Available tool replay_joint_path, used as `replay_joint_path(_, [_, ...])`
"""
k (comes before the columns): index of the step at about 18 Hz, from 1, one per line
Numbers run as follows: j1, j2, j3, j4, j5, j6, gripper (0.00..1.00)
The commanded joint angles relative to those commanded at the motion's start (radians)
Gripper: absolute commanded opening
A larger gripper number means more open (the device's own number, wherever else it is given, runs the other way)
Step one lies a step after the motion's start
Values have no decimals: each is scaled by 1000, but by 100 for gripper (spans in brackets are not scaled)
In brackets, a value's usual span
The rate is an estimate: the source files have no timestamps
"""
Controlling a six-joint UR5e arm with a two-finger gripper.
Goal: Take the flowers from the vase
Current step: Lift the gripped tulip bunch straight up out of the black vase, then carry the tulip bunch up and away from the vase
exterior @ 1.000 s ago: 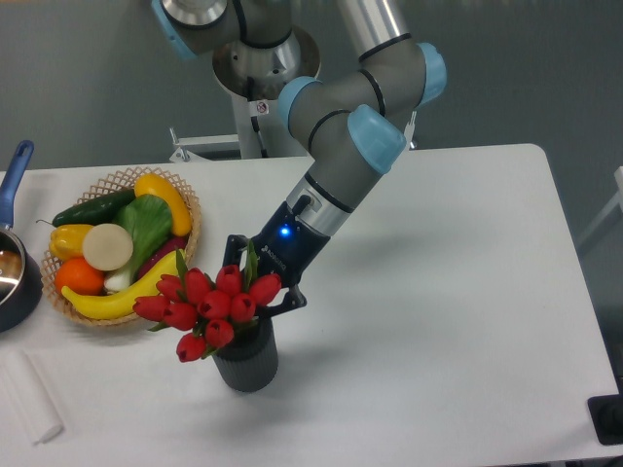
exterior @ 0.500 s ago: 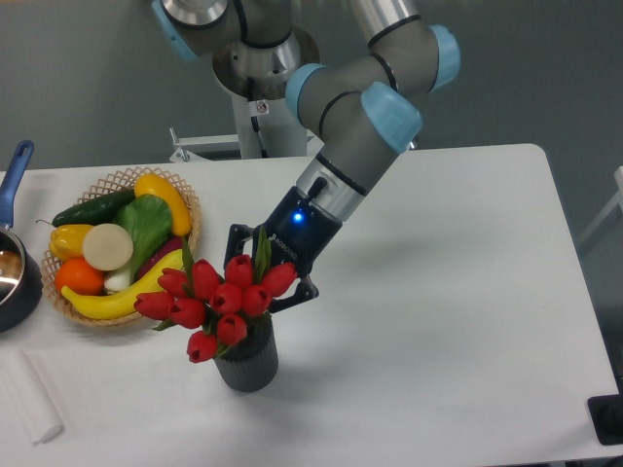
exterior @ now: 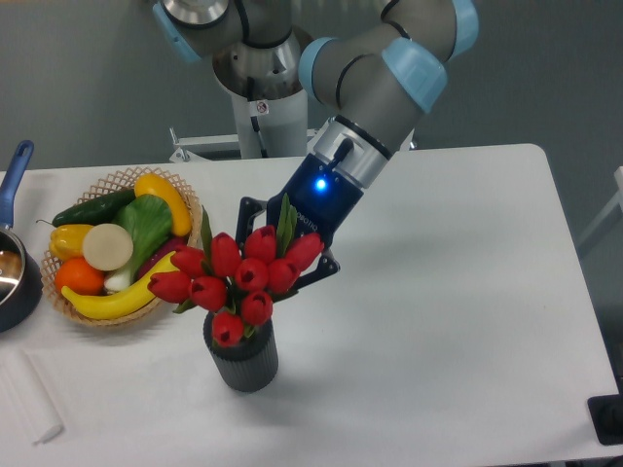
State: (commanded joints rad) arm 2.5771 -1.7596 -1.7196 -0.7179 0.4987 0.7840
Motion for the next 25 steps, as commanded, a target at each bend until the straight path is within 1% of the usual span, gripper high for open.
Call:
replay_joint_path(4, [3,14,5,0,-34,-54,32])
replay_joint_path(9, [28,14,29,0,-83,-71,32])
replay_joint_path(15, [69,11,92,0,-83,-78,32])
replay_joint_path(18, [77,11,107,0,-83,-78,32])
replay_joint_path(22, [110,8,127,0,-80,-69,32])
replay_joint_path(25, [158,-4,144,0,-77,-54,32])
